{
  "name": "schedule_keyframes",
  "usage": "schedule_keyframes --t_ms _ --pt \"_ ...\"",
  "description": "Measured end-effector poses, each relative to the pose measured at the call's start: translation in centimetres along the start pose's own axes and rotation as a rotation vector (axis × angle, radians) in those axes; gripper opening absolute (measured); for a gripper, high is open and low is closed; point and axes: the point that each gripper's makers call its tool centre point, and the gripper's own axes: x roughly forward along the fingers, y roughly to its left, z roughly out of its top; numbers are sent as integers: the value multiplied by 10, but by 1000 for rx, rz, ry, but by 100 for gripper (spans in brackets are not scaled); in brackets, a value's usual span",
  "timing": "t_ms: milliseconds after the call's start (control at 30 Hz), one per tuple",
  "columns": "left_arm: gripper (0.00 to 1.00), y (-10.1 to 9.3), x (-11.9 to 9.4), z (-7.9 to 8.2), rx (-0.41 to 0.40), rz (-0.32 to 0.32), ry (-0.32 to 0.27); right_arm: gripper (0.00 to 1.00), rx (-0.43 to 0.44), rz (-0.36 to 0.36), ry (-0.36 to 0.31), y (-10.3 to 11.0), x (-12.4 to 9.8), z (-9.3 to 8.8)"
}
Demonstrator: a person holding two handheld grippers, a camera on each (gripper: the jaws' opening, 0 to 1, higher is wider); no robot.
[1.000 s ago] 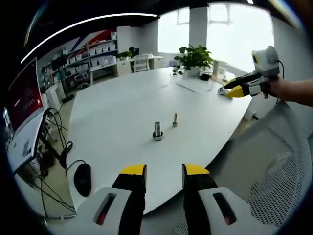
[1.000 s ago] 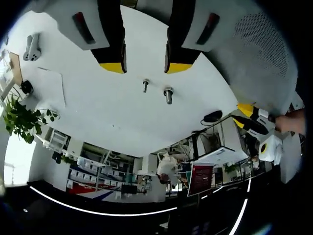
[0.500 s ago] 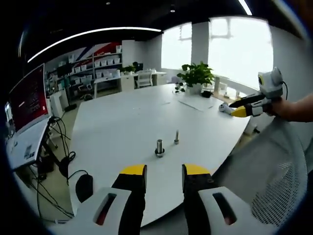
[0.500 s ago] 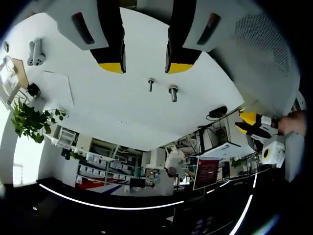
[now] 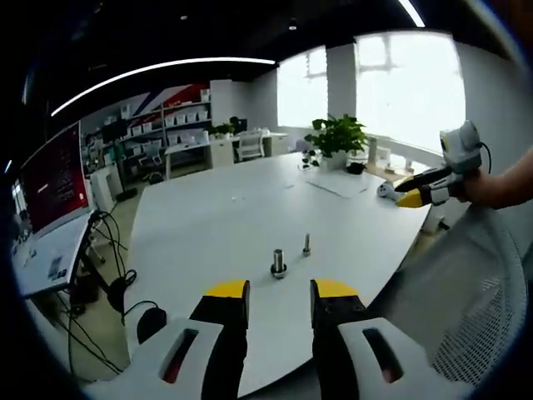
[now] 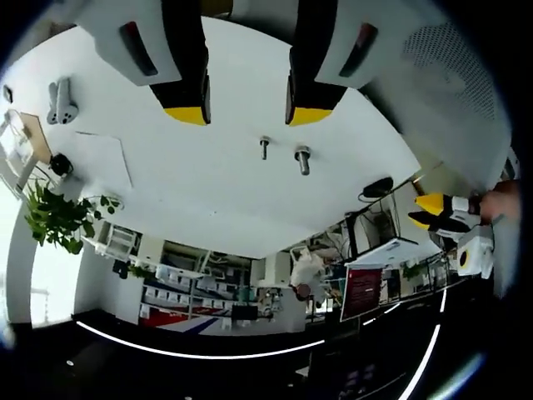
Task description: Place the washer onto the threaded stud by aligning its center hole with the stud, sliding it down to the base, and recovering from edge contact or off-axis alignment until the washer reaches the visible bottom stop.
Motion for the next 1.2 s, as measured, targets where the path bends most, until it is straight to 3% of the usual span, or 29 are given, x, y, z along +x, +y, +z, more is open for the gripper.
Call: schedule_keyframes --t_ms 167,1200 --pt "27 2 0 2 -13 1 -12 48 -25 -34 -17 -4 -1 3" --pt "27 2 4 1 1 -2 -7 44 -9 -22 25 -4 2 -5"
